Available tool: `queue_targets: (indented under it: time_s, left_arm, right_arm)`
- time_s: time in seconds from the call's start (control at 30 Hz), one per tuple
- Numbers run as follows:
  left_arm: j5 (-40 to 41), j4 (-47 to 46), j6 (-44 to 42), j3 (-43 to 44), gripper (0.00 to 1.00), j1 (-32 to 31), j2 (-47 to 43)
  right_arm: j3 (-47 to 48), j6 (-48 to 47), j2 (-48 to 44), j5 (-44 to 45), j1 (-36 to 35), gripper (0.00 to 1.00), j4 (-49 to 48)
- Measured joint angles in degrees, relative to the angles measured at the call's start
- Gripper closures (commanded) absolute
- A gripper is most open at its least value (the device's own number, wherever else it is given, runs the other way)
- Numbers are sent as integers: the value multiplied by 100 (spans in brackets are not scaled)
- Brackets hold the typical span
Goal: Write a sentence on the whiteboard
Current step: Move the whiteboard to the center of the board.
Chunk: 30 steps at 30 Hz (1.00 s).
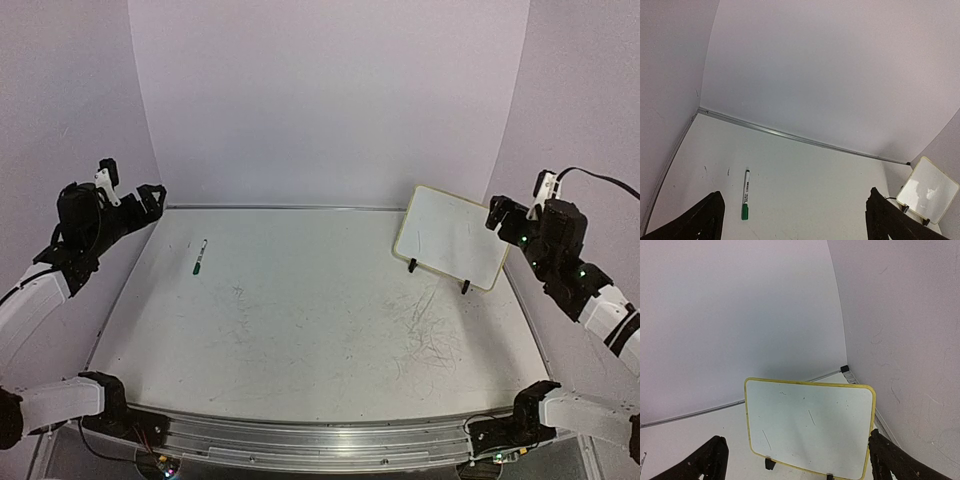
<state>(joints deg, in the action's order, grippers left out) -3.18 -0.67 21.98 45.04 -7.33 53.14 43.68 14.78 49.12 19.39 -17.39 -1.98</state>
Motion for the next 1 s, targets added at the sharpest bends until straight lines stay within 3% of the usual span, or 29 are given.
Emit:
queue_targets:
  time_s: [0.37,0.77,1.0]
  left_arm:
    - [-163,539,-82,122,1,0,264]
    - [-1049,625,151,1453,1,0,1673]
    - [-1411,810,191,1510,1,0,2327]
  right_arm:
    - [144,77,863,47,0,2,31]
    - [130,500,2035,-504,23,2,41]
    - [129,1014,2767,-1134,828,2,153]
